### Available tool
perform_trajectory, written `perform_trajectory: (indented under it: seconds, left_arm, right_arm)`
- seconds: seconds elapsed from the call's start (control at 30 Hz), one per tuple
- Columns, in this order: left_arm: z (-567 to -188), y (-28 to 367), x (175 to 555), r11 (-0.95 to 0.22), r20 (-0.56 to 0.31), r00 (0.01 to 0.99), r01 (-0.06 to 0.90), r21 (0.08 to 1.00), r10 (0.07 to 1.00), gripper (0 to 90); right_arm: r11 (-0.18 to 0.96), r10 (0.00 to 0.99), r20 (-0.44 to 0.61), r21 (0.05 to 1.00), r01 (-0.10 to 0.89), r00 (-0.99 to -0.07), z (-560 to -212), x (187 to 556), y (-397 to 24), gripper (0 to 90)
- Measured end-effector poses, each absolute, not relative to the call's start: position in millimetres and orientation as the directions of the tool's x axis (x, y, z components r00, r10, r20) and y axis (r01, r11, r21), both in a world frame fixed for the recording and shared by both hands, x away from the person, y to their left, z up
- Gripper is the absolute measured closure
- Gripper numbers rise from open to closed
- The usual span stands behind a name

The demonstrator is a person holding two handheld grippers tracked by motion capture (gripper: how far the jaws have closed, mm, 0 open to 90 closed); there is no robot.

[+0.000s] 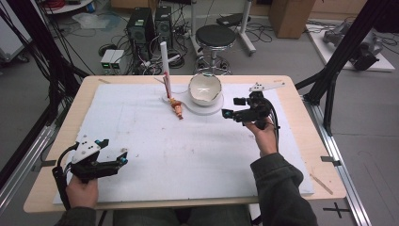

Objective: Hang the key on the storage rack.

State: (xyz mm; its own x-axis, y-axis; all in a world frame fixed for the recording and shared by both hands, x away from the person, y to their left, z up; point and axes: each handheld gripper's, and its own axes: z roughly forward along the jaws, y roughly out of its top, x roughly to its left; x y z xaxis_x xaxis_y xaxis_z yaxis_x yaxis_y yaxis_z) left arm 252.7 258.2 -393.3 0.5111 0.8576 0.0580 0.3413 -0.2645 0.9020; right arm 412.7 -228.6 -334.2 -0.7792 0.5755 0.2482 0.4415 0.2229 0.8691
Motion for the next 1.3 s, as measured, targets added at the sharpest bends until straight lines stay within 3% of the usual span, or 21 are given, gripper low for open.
perform_trajectory:
  seconds: [1.3]
  left_arm:
    - [-394.4,256.3,254.0,-0.266,0.052,0.516,0.348,0.899,0.855,19.6]
  right_arm:
    - [0.260,0.591,0.180,0.880,0.397,-0.787,-351.6,374.2,-251.0,11.8]
